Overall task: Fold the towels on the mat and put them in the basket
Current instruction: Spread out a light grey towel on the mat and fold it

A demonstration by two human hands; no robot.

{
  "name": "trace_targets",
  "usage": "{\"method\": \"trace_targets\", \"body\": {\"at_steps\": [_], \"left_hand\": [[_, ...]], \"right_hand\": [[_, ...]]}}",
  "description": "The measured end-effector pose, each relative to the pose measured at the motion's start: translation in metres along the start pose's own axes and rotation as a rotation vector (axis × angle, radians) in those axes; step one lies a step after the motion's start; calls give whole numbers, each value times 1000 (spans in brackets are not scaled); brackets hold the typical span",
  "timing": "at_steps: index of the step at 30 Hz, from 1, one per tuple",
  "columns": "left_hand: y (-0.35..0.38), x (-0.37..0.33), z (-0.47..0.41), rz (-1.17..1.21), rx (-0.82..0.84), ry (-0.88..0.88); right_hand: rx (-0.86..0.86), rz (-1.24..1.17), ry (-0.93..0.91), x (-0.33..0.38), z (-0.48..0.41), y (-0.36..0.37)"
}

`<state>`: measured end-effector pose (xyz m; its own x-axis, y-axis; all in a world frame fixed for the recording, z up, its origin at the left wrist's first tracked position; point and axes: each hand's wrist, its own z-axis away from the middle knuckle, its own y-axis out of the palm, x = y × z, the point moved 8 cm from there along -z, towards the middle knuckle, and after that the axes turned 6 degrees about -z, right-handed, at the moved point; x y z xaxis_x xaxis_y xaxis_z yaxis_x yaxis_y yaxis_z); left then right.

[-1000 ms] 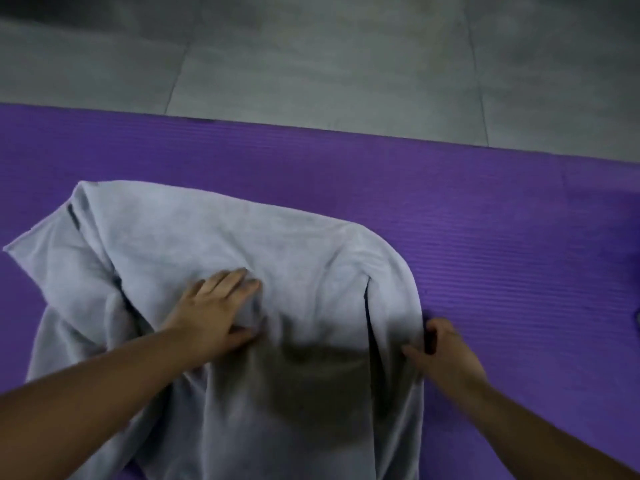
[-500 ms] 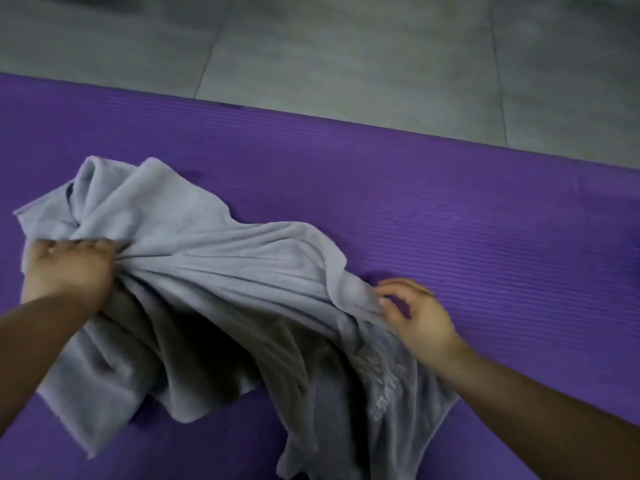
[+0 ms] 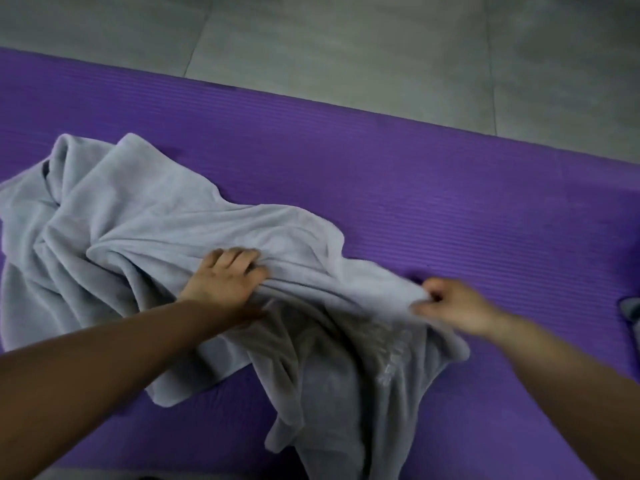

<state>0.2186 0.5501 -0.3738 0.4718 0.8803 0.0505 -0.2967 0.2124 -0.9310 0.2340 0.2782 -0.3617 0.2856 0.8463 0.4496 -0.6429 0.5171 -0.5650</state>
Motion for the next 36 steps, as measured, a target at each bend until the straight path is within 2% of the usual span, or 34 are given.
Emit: {"method": "trace_targets", "body": {"at_steps": [2, 4, 5, 7, 9, 11, 14, 16, 18, 21, 25, 29, 32, 34, 36], "left_hand": [[-7, 4, -4, 17, -111, 3], [-16, 10, -10, 89, -84, -48], [-26, 14, -14, 133, -116, -106], [-50, 24, -23, 254, -283, -210], [-72, 31, -28, 243, -439, -280], [-71, 33, -30, 255, -445, -284], [-53, 8, -19, 150, -407, -73], [-41, -18, -1, 47, -418, 118], [-26, -42, 18, 16, -354, 264], [-2, -62, 28, 54, -171, 286], [0, -60, 13, 118, -196, 303], [-3, -58, 3, 185, -109, 292], [-26, -86, 25, 414, -188, 453], [-21, -112, 42, 411, -177, 553], [-15, -144, 56, 325, 18, 660]], "right_hand": [[38, -91, 43, -5, -1, -34], [-51, -202, 69, -7, -7, -78], [-166, -231, 56, -5, -10, -102], [-525, -215, 3, 4, -9, -151], [-845, -143, -22, 14, 1, -177], [-943, -53, -1, 17, 9, -171], [-796, -29, 113, -13, 5, -124], [-647, -104, 229, -49, 5, -85], [-497, -171, 342, -79, 14, -47], [-327, -62, 403, -95, 21, -13], [-303, 43, 395, -90, 19, -22], [-268, 98, 397, -102, 24, -37], [-323, 219, 492, -128, 39, -67], [-406, 288, 626, -157, 59, -90], [-462, 298, 711, -183, 80, -96]]}}
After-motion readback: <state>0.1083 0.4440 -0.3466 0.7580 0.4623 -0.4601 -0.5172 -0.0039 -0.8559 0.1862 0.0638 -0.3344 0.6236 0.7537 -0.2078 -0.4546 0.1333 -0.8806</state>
